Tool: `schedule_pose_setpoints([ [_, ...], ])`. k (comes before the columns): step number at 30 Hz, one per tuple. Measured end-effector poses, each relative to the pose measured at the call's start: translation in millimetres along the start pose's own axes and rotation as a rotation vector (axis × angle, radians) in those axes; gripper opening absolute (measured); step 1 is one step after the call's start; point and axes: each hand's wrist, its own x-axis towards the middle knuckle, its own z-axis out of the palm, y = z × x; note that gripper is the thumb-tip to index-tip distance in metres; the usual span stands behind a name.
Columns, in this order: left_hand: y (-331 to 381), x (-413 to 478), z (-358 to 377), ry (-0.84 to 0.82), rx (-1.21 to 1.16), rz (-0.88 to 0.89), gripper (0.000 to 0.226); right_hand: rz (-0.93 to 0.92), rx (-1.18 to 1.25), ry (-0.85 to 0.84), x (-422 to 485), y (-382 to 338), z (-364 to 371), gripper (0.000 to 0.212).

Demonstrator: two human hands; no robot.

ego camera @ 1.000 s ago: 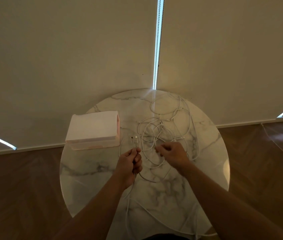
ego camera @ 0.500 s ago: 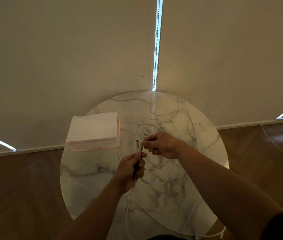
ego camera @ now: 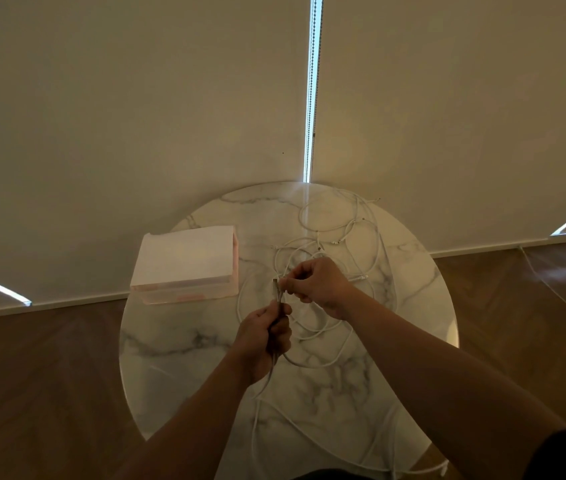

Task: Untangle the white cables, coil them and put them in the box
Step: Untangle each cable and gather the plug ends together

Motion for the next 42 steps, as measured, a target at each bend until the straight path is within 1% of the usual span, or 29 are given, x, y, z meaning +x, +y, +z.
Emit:
schedule_pose_setpoints([
  [3,2,2,-1,0.025,-0.011,0.030,0.033,-0.047,-0.050,0.052,-1,2,2,0.019],
  [5,6,5,-3,0.055,-0.058,0.072,0.034,-0.041,-0.110,0.053,-9,8,2,0.026],
  [6,10,6,-5,0.075,-0.098,0.103,0.034,-0.024,-0.173,0.008,-15,14,1,0.032],
  [9,22,12,-12,0.151,-0.174,0.204,0.036,0.053,-0.433,-0.242,-42,43,1,0.048],
  [10,26,14,-15,0.168,-0.184,0.228,0.036,0.047,-0.526,-0.293,-51,55,2,0.049],
  [11,29,16,-16,0.178,-0.193,0.247,0.036,0.006,-0.631,-0.304,-58,67,3,0.047],
  [13,36,20,-17,0.193,-0.220,0.274,0.037,-0.079,-0.813,-0.260,-65,88,3,0.034],
  [15,45,23,-19,0.224,-0.251,0.301,0.038,-0.107,-0.926,-0.176,-64,99,-5,0.022],
  [18,59,23,-32,0.311,-0.306,0.338,0.038,-0.220,-1.053,0.019,-59,104,-27,0.023],
  [20,67,23,-45,0.376,-0.342,0.355,0.037,-0.270,-1.071,0.134,-58,107,-47,0.025],
  [22,75,22,-56,0.411,-0.384,0.374,0.036,-0.228,-1.068,0.203,-57,114,-65,0.022],
  [23,78,21,-59,0.418,-0.401,0.382,0.035,-0.170,-1.068,0.212,-56,120,-72,0.022],
  [26,82,20,-59,0.407,-0.395,0.399,0.035,0.044,-1.091,0.191,-56,133,-78,0.021],
  [27,81,19,-56,0.397,-0.375,0.401,0.036,0.062,-1.114,0.195,-56,136,-76,0.021],
  [29,77,18,-51,0.367,-0.327,0.400,0.038,-0.048,-1.176,0.270,-53,134,-70,0.020],
  [30,74,17,-48,0.351,-0.304,0.394,0.038,-0.103,-1.151,0.344,-52,128,-68,0.019],
  [31,70,16,-46,0.338,-0.283,0.386,0.039,-0.105,-1.054,0.436,-51,115,-67,0.019],
  [32,67,15,-44,0.329,-0.267,0.377,0.039,-0.081,-0.907,0.518,-48,100,-66,0.022],
  [33,63,14,-43,0.320,-0.254,0.368,0.039,-0.053,-0.738,0.578,-44,84,-67,0.024],
  [34,59,13,-42,0.310,-0.245,0.357,0.039,-0.023,-0.543,0.601,-41,67,-69,0.022],
  [35,55,13,-41,0.300,-0.238,0.345,0.038,-0.010,-0.293,0.596,-39,51,-70,0.017],
  [36,52,12,-41,0.291,-0.230,0.335,0.038,-0.025,0.027,0.566,-36,38,-71,0.014],
  [38,50,12,-43,0.278,-0.217,0.317,0.037,-0.034,0.750,0.462,-36,16,-79,0.018],
  [39,49,11,-44,0.272,-0.217,0.311,0.036,-0.006,1.037,0.445,-36,10,-85,0.017],
  [40,49,11,-45,0.263,-0.222,0.307,0.036,0.055,1.221,0.467,-33,9,-91,0.012],
  [41,50,10,-45,0.254,-0.226,0.305,0.036,0.143,1.294,0.504,-31,11,-96,0.011],
  [42,51,10,-45,0.247,-0.224,0.308,0.036,0.245,1.270,0.535,-27,19,-97,0.018],
])
